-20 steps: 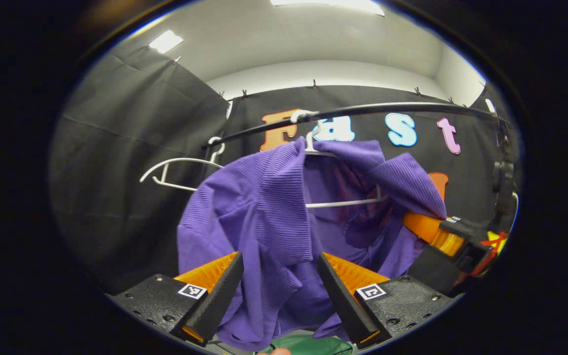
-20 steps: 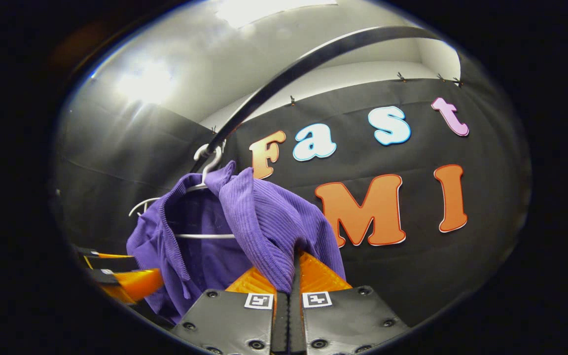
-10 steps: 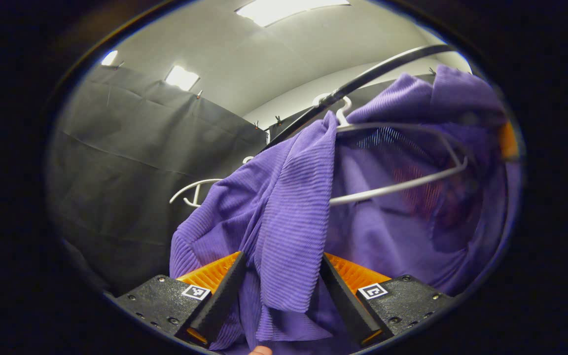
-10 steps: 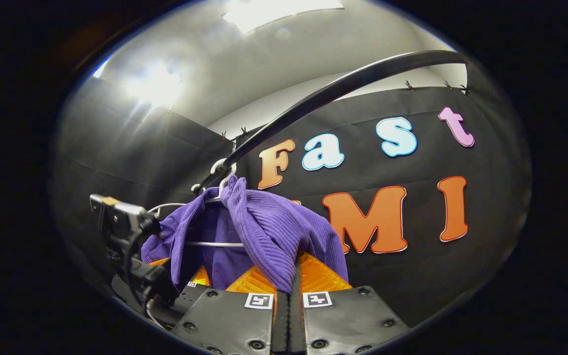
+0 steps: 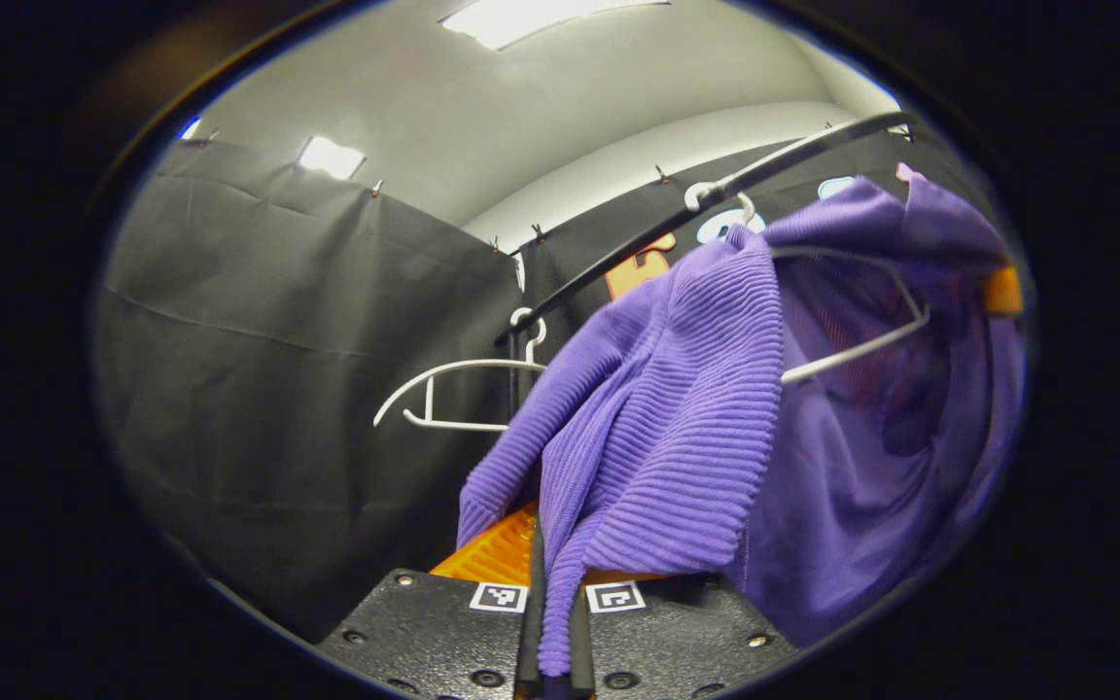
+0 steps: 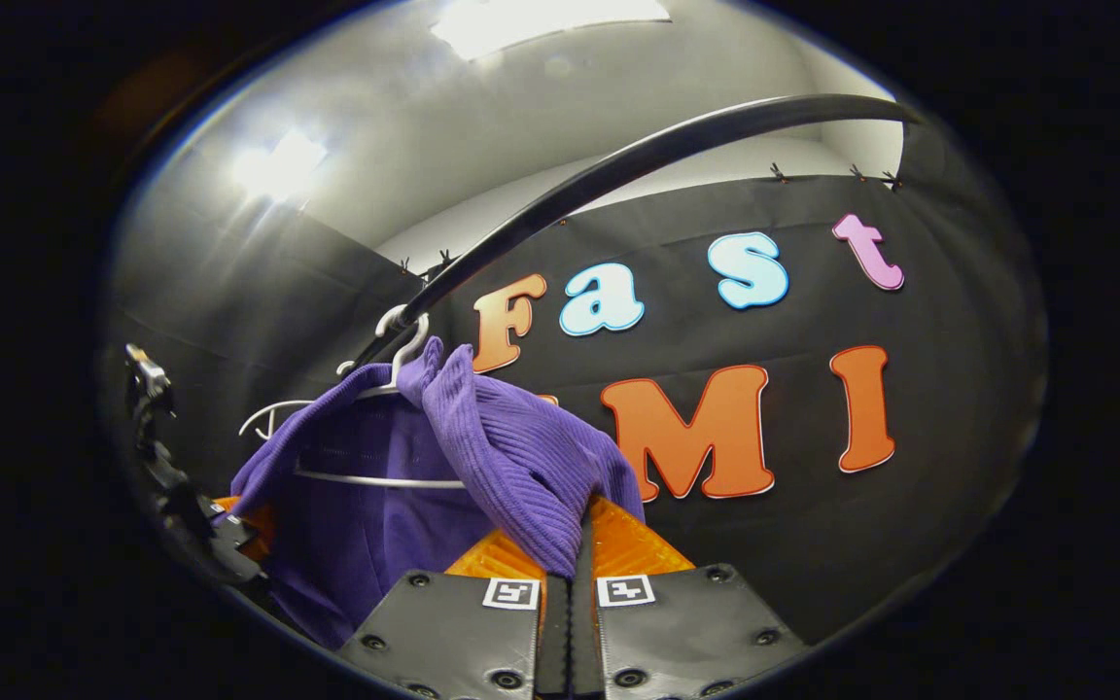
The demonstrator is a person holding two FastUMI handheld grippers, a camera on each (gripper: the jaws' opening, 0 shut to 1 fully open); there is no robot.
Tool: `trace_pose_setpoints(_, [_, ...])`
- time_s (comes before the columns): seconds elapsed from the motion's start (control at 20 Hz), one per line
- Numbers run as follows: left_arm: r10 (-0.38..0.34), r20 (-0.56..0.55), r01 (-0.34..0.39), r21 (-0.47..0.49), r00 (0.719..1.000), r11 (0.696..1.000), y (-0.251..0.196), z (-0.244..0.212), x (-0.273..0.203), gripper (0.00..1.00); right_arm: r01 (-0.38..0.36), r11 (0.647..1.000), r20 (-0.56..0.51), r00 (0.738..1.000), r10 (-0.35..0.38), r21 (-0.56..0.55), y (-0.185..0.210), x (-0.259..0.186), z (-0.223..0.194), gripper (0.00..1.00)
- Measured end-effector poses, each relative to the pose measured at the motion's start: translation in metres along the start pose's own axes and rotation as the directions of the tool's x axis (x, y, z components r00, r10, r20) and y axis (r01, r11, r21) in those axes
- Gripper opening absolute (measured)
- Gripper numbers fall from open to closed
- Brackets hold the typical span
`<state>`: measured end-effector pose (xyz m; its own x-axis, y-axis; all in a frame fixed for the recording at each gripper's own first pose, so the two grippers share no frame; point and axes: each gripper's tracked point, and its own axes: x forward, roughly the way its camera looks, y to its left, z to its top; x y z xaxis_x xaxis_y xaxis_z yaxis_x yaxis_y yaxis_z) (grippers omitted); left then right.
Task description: Grasp the clothes on the hanger with both hands and then place them into the laundry hamper below.
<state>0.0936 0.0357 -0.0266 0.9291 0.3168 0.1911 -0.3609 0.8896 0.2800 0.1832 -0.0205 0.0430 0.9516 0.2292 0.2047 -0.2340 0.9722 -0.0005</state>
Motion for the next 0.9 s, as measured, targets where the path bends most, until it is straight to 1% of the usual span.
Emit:
trace_pose_setpoints(0.05, [-0.025, 0.013, 0.025, -0.01, 1.0, 1.0, 0.003, 0.014, -0.005, 0.08, 0.017, 1.0, 0.01, 1.0, -0.017, -0.005, -0.001, -0.001, 0.004, 0.08])
trace_pose_setpoints(0.1, [-0.039, 0.029, 0.039, -0.025, 0.999, 0.999, 0.009, 0.028, -0.006, 0.06, 0.031, 0.999, 0.022, 0.999, -0.031, -0.009, -0.003, -0.001, 0.007, 0.08])
trace_pose_setpoints(0.15, [-0.042, 0.042, 0.044, -0.045, 0.998, 0.998, 0.015, 0.042, -0.002, 0.06, 0.046, 0.999, 0.033, 0.998, -0.046, -0.013, -0.006, 0.001, 0.011, 0.08])
trace_pose_setpoints(0.2, [-0.042, 0.053, 0.046, -0.064, 0.998, 0.997, 0.023, 0.054, 0.003, 0.08, 0.058, 0.998, 0.041, 0.998, -0.057, -0.018, -0.009, 0.002, 0.013, 0.08])
trace_pose_setpoints(0.25, [-0.039, 0.058, 0.044, -0.077, 0.998, 0.996, 0.032, 0.064, 0.011, 0.08, 0.068, 0.997, 0.048, 0.997, -0.067, -0.023, -0.009, 0.002, 0.016, 0.08])
trace_pose_setpoints(0.35, [-0.024, 0.05, 0.028, -0.073, 0.998, 0.997, 0.053, 0.082, 0.026, 0.08, 0.086, 0.996, 0.057, 0.995, -0.085, -0.028, -0.014, 0.003, 0.021, 0.08])
trace_pose_setpoints(0.45, [-0.016, 0.065, 0.021, -0.084, 0.998, 0.996, 0.067, 0.1, 0.045, 0.08, 0.103, 0.994, 0.063, 0.993, -0.101, -0.026, -0.02, 0.004, 0.024, 0.08])
trace_pose_setpoints(0.5, [-0.01, 0.064, 0.016, -0.093, 0.998, 0.995, 0.075, 0.105, 0.051, 0.1, 0.108, 0.994, 0.065, 0.992, -0.106, -0.023, -0.021, 0.005, 0.025, 0.08])
trace_pose_setpoints(0.55, [-0.001, 0.053, 0.006, -0.093, 0.999, 0.996, 0.084, 0.106, 0.058, 0.08, 0.11, 0.994, 0.063, 0.992, -0.108, -0.018, -0.022, 0.004, 0.026, 0.08])
trace_pose_setpoints(0.7, [0.03, 0.047, -0.028, -0.047, 0.998, 0.999, 0.112, 0.108, 0.08, 0.08, 0.12, 0.993, 0.069, 0.99, -0.12, 0.0, -0.03, 0.004, 0.03, 0.08])
trace_pose_setpoints(0.75, [0.02, 0.044, -0.018, -0.043, 0.999, 0.999, 0.115, 0.105, 0.089, 0.08, 0.125, 0.992, 0.072, 0.99, -0.125, 0.004, -0.033, 0.005, 0.031, 0.08])
trace_pose_setpoints(0.8, [0.001, 0.032, 0.001, -0.055, 0.999, 0.998, 0.117, 0.097, 0.097, 0.06, 0.127, 0.992, 0.073, 0.989, -0.128, 0.008, -0.034, 0.007, 0.032, 0.08])
trace_pose_setpoints(0.85, [-0.018, 0.0, 0.018, -0.077, 1.0, 0.997, 0.118, 0.084, 0.105, 0.08, 0.128, 0.992, 0.073, 0.989, -0.128, 0.015, -0.035, 0.009, 0.033, 0.08])
trace_pose_setpoints(0.9, [-0.044, -0.041, 0.04, -0.099, 0.998, 0.994, 0.118, 0.066, 0.11, 0.08, 0.127, 0.992, 0.073, 0.989, -0.128, 0.023, -0.037, 0.01, 0.035, 0.08])
